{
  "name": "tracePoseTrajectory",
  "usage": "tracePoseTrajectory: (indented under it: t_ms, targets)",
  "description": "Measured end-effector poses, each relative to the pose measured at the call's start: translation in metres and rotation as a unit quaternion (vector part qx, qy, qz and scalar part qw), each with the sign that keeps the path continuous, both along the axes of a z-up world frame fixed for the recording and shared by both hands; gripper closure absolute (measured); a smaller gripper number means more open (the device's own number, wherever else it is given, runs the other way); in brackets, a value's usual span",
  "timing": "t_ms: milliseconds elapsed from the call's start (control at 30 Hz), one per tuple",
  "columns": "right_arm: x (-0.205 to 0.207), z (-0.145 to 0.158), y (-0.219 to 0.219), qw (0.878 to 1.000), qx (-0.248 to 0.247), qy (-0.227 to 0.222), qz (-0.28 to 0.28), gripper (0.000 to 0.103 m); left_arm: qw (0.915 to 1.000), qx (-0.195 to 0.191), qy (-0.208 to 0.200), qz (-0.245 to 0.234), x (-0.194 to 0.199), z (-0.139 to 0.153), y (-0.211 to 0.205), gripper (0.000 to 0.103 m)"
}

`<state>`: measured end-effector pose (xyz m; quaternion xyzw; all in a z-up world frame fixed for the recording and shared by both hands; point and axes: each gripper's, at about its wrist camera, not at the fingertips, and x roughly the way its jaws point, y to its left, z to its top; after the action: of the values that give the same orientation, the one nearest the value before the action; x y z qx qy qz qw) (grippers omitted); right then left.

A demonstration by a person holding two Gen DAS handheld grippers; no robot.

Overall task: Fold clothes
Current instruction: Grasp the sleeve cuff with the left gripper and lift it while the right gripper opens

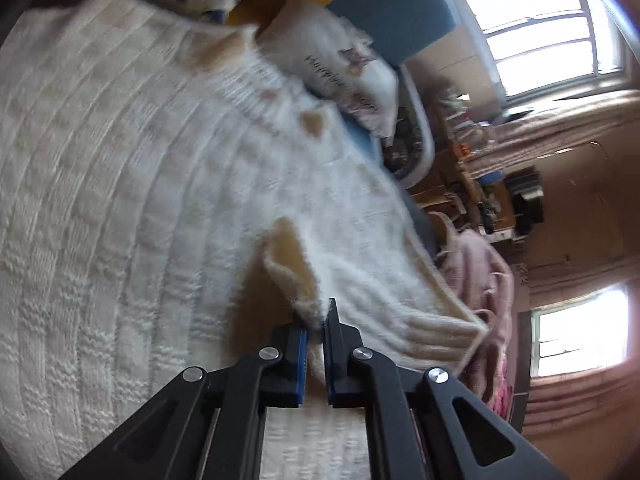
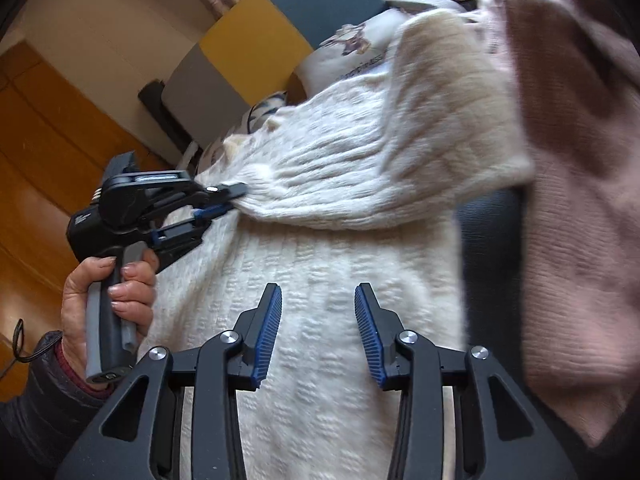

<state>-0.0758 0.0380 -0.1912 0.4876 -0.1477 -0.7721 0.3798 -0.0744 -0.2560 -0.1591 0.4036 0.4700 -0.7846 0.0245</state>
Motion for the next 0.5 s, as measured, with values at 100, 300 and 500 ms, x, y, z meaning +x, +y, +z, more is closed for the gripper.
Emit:
tracePoseTrajectory:
  t_ms: [100,300,500]
  targets:
    - [-0.006,-0.001,0.027,0.998,-0.038,-0.030,-0.030,0.062,0.9977,-0.005,0.060,-0.029,-0.008,0.045,0.003,0.098]
    - [-0.013,0.002,0.041,0.997,-0.018,-0.018,-0.077,0.062,0.9868,-0.064,0.121,-0.086,-0.042,0.129,0.024,0.098]
    - [-0.012,0.017,0.020,0.991,0.067,0.076,-0.083,0.062,0.9791,-0.070,0.161,-0.102,-0.059,0.180,0.032,0.098]
